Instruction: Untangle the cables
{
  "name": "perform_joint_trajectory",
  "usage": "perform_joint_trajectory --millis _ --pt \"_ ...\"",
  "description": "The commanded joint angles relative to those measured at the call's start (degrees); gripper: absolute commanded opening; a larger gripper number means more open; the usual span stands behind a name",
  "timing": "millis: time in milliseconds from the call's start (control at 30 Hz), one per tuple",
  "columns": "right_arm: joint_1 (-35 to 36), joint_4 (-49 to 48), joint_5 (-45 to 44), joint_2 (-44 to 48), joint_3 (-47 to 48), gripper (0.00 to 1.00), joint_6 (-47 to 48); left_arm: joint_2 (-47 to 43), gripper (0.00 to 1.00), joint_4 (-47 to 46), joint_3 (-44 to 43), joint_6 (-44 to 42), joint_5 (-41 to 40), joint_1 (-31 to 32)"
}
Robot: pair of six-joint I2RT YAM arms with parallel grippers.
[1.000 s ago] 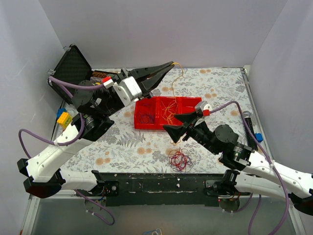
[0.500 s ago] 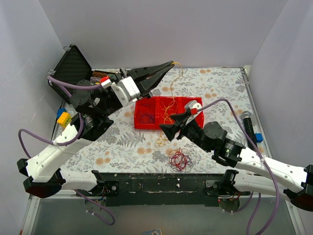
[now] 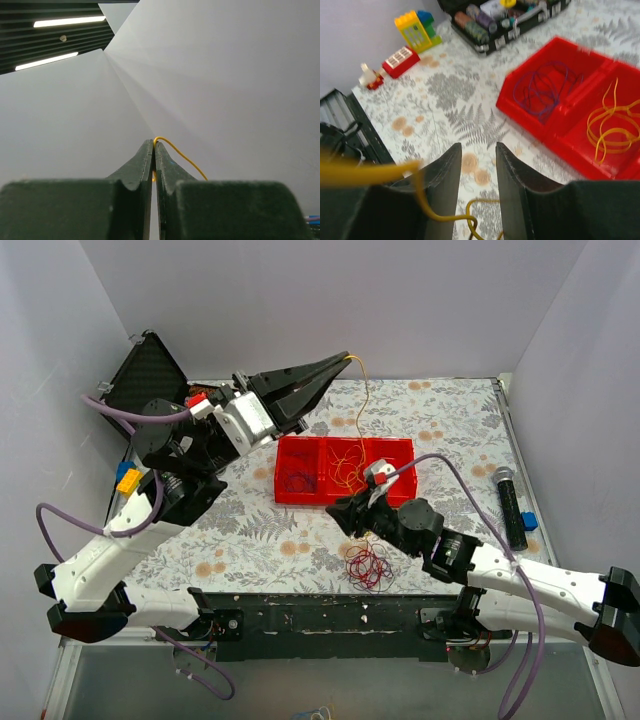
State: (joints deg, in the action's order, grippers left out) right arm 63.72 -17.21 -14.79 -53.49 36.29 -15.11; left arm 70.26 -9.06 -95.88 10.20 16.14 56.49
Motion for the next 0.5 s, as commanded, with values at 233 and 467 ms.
perform_joint_trajectory --millis 233,467 --pt "0.2 -4.6 -0.8 1.5 -18.4 0.5 -11.5 2.2 0.0 -4.7 -6.9 -4.2 -1.0 0.4" --pt "0.1 -5.5 -1.2 -2.0 -22.0 0.52 -14.1 5.1 0.0 -14.7 -11.0 -7.6 -4.5 0.4"
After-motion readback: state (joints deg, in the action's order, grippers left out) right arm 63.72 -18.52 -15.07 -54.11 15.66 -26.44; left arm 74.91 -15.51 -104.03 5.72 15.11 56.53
